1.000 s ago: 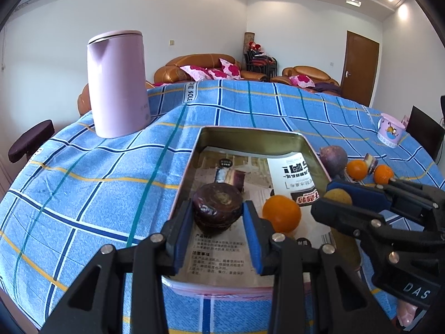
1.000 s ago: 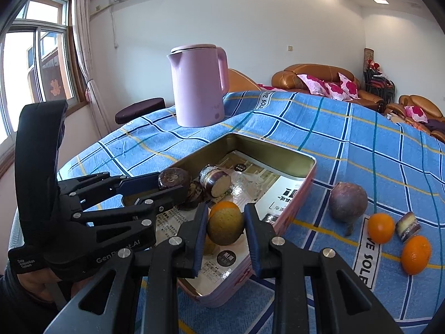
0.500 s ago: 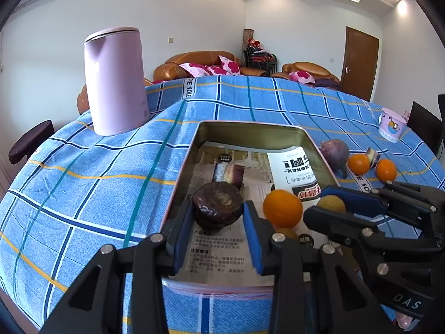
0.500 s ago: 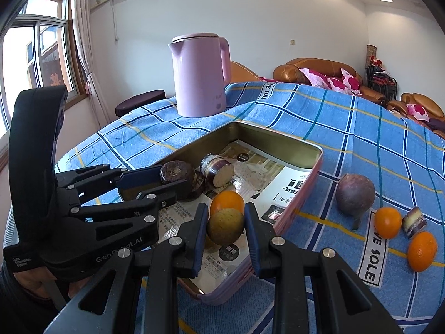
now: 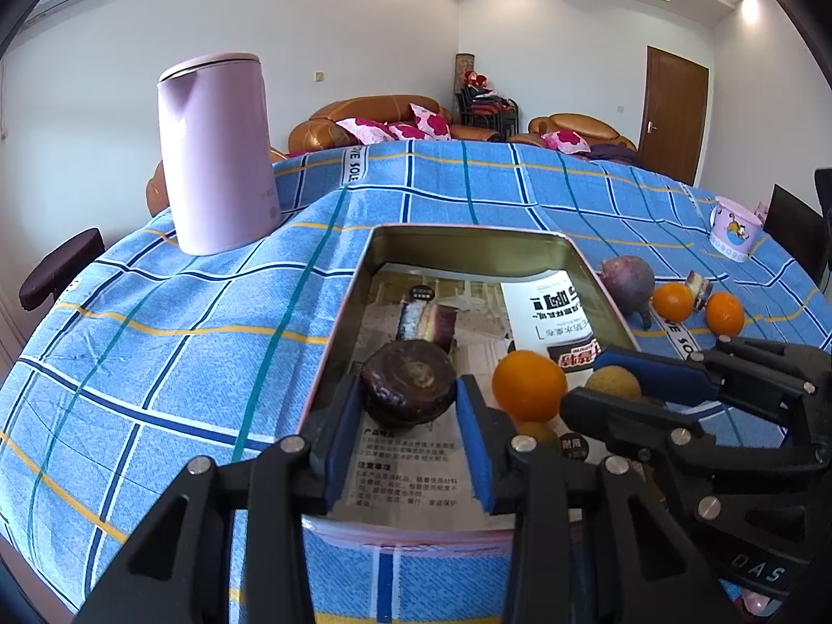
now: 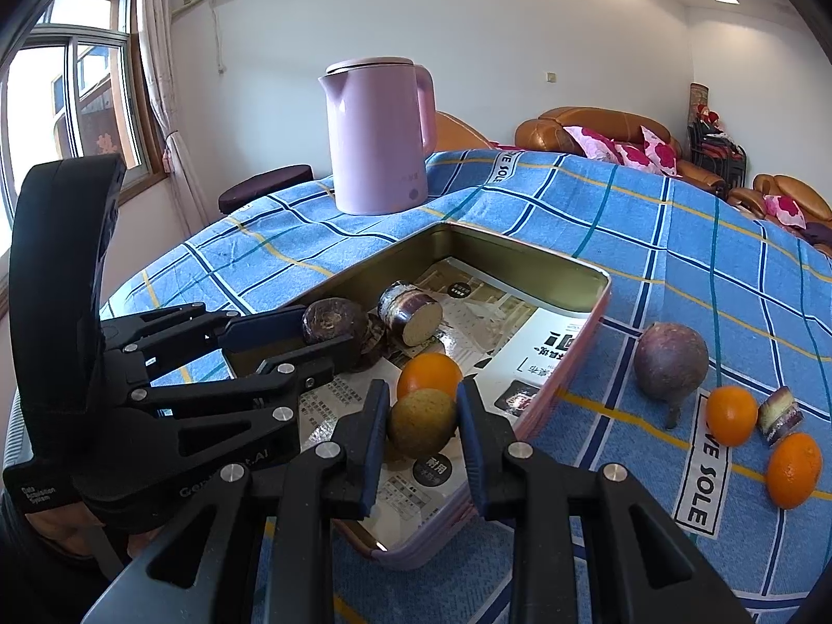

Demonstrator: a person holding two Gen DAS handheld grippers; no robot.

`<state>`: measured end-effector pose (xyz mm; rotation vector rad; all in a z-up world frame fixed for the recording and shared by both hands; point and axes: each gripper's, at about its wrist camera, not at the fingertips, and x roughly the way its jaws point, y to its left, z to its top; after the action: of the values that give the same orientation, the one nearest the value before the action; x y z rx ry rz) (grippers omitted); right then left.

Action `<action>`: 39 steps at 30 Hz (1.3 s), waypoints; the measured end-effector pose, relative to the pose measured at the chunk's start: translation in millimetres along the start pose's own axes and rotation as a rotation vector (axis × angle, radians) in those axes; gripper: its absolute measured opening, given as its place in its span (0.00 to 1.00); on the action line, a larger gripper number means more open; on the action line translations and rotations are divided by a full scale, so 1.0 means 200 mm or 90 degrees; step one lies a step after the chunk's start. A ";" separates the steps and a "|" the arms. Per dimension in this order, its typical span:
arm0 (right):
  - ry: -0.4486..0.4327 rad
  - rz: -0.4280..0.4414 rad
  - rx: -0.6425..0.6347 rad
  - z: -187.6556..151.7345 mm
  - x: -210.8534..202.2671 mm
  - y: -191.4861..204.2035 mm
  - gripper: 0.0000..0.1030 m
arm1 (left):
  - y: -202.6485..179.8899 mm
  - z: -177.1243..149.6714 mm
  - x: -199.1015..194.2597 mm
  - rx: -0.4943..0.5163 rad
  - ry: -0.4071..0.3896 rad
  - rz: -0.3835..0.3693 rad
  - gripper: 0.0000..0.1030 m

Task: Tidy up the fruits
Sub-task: 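Open left tool over the tin while right tool releases the yellow fruit inside, then move left tool to the purple passion fruit while right tool approaches an orange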

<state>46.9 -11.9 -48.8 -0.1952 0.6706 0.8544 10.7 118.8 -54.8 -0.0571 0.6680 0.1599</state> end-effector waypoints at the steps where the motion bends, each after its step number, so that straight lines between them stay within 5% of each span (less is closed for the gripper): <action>1: 0.000 0.002 0.001 0.00 0.00 0.00 0.28 | 0.00 0.00 0.00 0.000 -0.001 0.001 0.42; 10: 0.000 0.004 0.002 0.00 0.00 0.00 0.28 | -0.01 0.00 -0.02 0.000 -0.004 -0.005 0.48; 22: -0.021 -0.015 -0.011 -0.02 -0.08 -0.02 0.33 | -0.02 0.03 -0.07 -0.017 -0.029 -0.009 0.68; 39: -0.047 -0.191 0.107 -0.11 -0.36 -0.58 0.35 | -0.58 0.22 -0.01 0.072 -0.044 -0.084 0.69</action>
<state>89.6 -142.6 -33.8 -0.1087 0.6220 0.5119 55.0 9.3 -19.9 0.0131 0.6019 -0.0030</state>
